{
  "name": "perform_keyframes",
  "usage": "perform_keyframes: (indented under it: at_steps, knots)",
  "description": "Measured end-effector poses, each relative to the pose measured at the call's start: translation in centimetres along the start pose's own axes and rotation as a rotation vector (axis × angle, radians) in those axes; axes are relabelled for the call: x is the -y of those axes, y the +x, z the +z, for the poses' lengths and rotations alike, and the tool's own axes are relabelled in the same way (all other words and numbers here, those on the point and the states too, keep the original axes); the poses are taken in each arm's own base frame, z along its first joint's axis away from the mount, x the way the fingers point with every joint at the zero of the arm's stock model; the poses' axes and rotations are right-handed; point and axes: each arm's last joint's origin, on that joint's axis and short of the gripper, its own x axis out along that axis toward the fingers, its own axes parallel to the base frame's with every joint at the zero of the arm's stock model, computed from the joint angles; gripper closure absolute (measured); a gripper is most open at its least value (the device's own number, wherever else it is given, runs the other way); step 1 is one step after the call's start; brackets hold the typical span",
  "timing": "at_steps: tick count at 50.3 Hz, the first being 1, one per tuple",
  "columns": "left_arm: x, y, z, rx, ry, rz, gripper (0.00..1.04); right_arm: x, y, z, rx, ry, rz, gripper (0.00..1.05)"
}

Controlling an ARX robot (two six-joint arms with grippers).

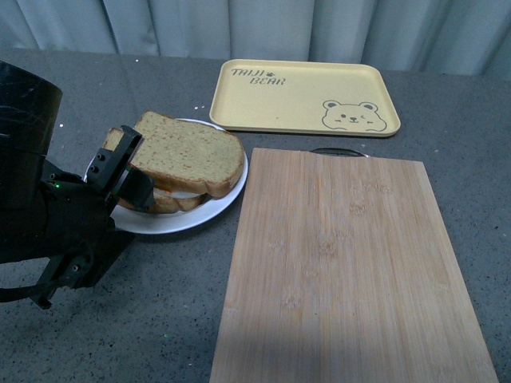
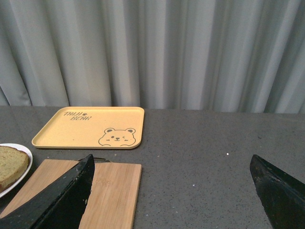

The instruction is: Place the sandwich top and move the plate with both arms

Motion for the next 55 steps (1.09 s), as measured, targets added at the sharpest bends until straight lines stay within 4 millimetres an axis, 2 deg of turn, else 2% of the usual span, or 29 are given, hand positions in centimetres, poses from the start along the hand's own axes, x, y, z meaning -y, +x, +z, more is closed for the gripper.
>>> perform_keyframes:
  at_steps: [6, 10, 16, 25, 36, 44, 52, 55]
  knots:
    - [-0.3, 0.4, 0.3, 0.003, -0.033, 0.013, 0.80, 0.0, 0.0, 0.0, 0.000, 0.000, 0.000, 0.09]
    - [-0.3, 0.5, 0.7, 0.015, -0.078, -0.004, 0.91, 0.0, 0.0, 0.0, 0.000, 0.000, 0.000, 0.09]
    - [-0.1, 0.3, 1.6, 0.023, -0.119, -0.056, 1.01, 0.0, 0.0, 0.0, 0.000, 0.000, 0.000, 0.09]
    - [-0.9, -0.3, 1.7, 0.014, -0.169, -0.134, 1.01, 0.0, 0.0, 0.0, 0.000, 0.000, 0.000, 0.09]
    - [-1.7, -1.7, 1.7, 0.074, -0.277, -0.336, 1.01, 0.0, 0.0, 0.0, 0.000, 0.000, 0.000, 0.09]
    - [0.7, -1.8, 1.5, 0.083, -0.331, -0.511, 1.01, 0.0, 0.0, 0.0, 0.000, 0.000, 0.000, 0.09]
    - [3.4, 0.1, 0.3, 0.036, -0.306, -0.532, 1.01, 0.0, 0.0, 0.0, 0.000, 0.000, 0.000, 0.09]
    - [4.5, 1.4, -0.2, 0.029, -0.303, -0.528, 1.01, 0.0, 0.0, 0.0, 0.000, 0.000, 0.000, 0.09]
